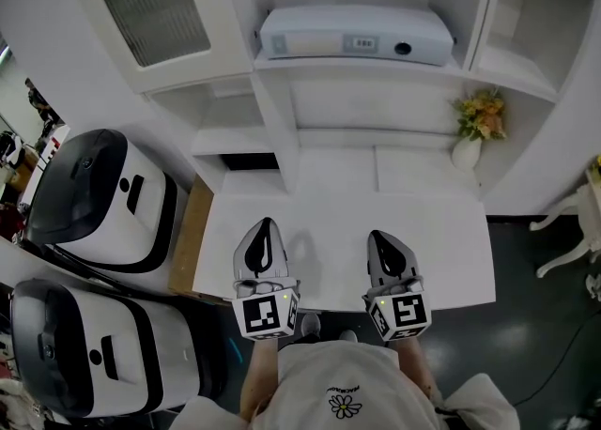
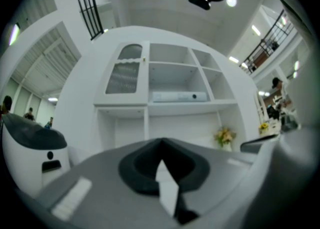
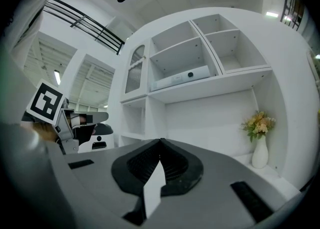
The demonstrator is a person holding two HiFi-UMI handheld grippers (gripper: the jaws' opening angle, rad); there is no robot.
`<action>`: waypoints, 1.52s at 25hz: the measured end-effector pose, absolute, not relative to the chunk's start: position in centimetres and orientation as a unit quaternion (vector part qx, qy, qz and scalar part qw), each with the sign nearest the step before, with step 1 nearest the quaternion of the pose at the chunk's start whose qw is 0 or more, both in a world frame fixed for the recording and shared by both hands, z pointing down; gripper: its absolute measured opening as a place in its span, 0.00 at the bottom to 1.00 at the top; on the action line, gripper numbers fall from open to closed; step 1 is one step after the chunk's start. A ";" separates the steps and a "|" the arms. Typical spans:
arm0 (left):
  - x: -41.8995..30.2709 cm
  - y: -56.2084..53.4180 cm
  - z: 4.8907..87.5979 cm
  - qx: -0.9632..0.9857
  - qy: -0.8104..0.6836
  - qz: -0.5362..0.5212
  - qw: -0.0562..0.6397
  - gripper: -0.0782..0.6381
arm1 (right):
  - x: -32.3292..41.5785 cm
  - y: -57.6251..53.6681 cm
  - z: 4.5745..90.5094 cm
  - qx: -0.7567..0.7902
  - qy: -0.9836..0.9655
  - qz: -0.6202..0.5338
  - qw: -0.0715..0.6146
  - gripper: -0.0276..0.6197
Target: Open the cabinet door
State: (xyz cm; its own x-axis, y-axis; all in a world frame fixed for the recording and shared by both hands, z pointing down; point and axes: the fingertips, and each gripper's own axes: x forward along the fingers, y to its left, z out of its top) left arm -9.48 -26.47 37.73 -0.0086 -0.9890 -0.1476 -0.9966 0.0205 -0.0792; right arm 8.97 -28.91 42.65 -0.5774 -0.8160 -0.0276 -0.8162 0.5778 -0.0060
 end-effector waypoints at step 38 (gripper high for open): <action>-19.8 -25.5 36.9 -0.641 0.765 0.033 0.058 0.12 | -11.3 -40.9 9.3 -0.301 0.925 0.180 0.148 0.30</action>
